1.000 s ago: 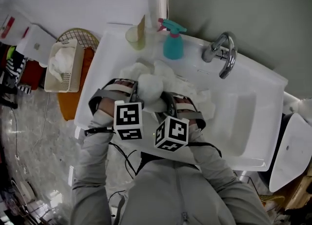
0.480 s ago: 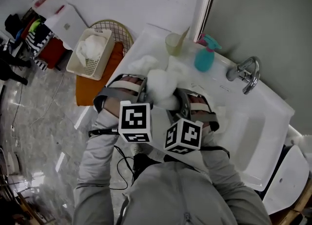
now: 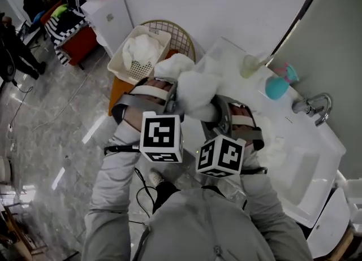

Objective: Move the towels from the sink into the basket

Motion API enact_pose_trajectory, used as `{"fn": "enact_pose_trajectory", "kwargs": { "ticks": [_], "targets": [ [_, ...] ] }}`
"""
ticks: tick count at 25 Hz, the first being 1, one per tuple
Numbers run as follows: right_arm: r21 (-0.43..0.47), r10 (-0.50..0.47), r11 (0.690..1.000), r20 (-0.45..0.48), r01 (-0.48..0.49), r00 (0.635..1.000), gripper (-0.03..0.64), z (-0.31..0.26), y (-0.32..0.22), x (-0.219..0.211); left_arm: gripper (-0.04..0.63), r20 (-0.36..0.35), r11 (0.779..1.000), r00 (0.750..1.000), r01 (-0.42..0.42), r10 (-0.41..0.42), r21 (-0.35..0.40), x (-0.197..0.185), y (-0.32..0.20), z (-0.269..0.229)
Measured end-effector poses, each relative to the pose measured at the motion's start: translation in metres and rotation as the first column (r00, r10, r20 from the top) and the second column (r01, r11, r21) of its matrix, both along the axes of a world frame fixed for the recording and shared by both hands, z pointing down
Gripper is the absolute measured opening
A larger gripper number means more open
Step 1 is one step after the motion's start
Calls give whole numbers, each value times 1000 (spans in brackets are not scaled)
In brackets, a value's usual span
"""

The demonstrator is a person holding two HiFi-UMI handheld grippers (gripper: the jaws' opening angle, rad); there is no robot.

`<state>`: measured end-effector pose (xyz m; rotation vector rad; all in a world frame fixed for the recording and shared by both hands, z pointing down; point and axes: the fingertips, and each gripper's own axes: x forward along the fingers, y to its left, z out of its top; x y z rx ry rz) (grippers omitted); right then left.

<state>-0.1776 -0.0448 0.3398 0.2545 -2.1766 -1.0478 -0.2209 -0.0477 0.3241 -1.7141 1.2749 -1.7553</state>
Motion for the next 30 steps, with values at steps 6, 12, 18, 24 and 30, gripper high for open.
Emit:
{"fn": "enact_pose_trajectory", "kwargs": {
  "ticks": [6,12,18,24,30],
  "targets": [
    [27,-49,998,12,48,999,190,-9,67,-108,153,6,999,999,49,-49,20,-108,70,-9],
    [24,-149,989,10,148,989,190,-4,120,-199,152,-14,988,988,154,-154,12,-197,127,-2],
    [18,-243,970,-3,243,970,190,9,137,-267,153,-51,967,966,256,-255,7,-262,148,13],
    [-4,-302,953,-4,302,953,190,24,120,-342,153,-43,942,941,337,-337,-8,-340,136,27],
    [-33,-302,953,-28,301,953,190,48,62,-404,153,-125,942,934,332,-335,-42,-398,77,54]
  ]
}}
